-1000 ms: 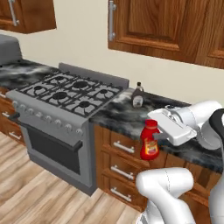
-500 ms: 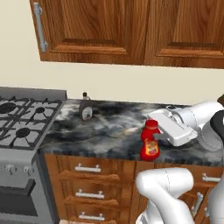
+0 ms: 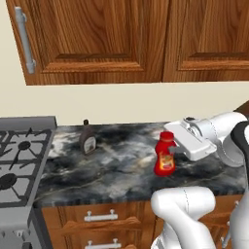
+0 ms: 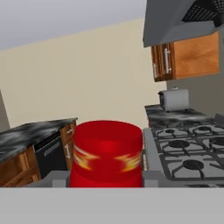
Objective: Take 2 condiments from the cabinet and move them on the counter near the stove.Make sure the condiments are lined up with each other, next to each other.
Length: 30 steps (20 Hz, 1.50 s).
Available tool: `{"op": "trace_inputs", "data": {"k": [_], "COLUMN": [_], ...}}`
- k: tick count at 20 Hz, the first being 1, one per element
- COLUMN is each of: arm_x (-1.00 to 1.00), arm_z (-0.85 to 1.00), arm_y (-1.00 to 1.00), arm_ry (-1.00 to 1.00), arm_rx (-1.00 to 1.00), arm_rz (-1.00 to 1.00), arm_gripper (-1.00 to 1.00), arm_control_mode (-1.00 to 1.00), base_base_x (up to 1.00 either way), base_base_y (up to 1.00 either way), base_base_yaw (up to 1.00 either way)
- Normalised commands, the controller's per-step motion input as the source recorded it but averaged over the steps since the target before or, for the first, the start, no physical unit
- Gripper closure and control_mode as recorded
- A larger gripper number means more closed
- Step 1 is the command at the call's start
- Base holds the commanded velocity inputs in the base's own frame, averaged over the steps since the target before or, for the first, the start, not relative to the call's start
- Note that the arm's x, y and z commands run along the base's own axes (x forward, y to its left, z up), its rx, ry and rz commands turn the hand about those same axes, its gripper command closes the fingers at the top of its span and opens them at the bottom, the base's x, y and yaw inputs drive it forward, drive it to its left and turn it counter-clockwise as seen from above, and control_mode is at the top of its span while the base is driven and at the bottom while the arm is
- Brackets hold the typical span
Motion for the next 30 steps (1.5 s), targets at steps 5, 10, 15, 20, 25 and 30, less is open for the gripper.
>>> {"op": "trace_inputs", "data": {"k": [5,10,15,20,25,30], "arm_x": [0.00,0.33,0.98,1.00,0.81,0.47], "arm_z": [0.00,-0.06,-0.25,-0.30,-0.08,0.00], "arm_y": [0.00,0.14,0.26,0.23,0.00,0.03], "arm_ry": [0.00,0.09,0.16,0.07,-0.11,-0.34], "arm_rx": [0.00,0.00,0.03,0.09,0.11,0.05], "arm_rz": [0.00,0.03,0.21,0.31,0.31,0.22], "arm_gripper": [1.00,1.00,1.00,1.00,1.00,1.00], "arm_control_mode": [1.00,-1.00,-1.00,-1.00,-1.00,-1.00], "base_base_x": [0.90,0.45,0.00,0.00,0.00,0.00], "base_base_y": [0.34,0.19,0.00,0.00,0.00,0.00], "base_base_yaw": [-0.01,0.00,0.00,0.00,0.00,0.00]}}
